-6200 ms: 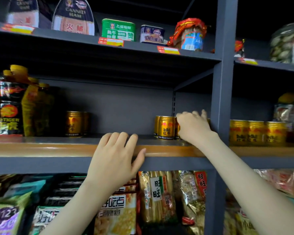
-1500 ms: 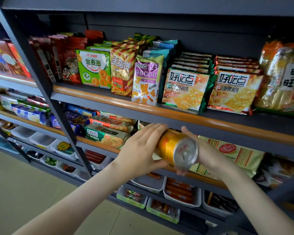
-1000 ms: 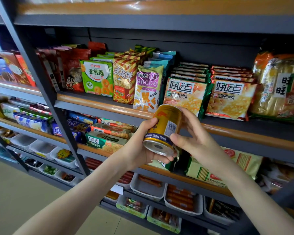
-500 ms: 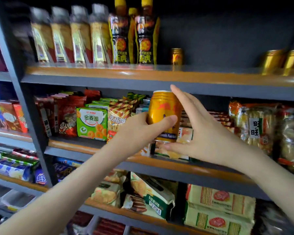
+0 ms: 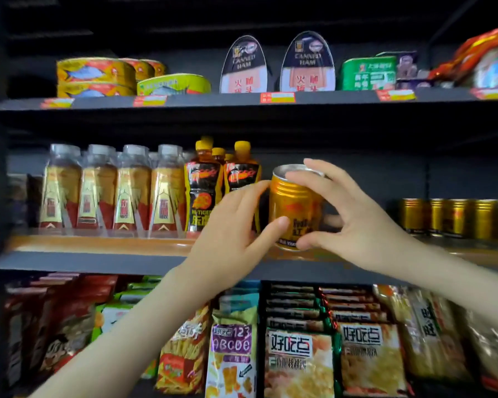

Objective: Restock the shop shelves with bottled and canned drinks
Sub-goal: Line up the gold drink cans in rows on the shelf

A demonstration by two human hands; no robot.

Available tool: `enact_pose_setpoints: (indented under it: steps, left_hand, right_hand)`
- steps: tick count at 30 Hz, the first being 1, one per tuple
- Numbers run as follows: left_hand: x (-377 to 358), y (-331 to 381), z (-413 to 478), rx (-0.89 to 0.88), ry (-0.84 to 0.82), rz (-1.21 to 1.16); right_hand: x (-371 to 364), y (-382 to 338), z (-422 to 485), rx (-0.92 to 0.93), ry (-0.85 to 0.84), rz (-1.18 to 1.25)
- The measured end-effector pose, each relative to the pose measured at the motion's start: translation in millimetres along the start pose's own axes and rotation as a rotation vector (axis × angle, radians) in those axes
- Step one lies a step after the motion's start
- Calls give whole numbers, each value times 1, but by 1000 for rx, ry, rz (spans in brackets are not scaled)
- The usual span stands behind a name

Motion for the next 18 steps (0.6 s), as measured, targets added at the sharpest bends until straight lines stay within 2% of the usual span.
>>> enact_pose_setpoints:
  steps: [2,5,8,11,18]
  left_hand:
    - [-2,-27,7,-106,45,348]
    - [-9,-58,15,-97,-43,540]
    - [-17,-76,12,-66,-121,583]
    - [-22,-81,7,-1,-166,582]
    - [-23,-84,4,-32,-144,578]
  right_hand:
    - [2,13,17,-62,-10,-66]
    - [3,35,43,-152,-26,-131]
    - [2,55,70,-194,-74,-171]
    - [-6,75,92,-226,-191,-183]
    - [-40,106,116,-207,-299,-319]
Point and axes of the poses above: each hand's wrist, its own z-axis towards the middle knuckle, its own x-axis out of the back of the hand, y = z × x, the point moved 1 cm from there along z, towards the middle knuckle, and after that the axes turned 13 degrees about -x, right-handed, at the moved point
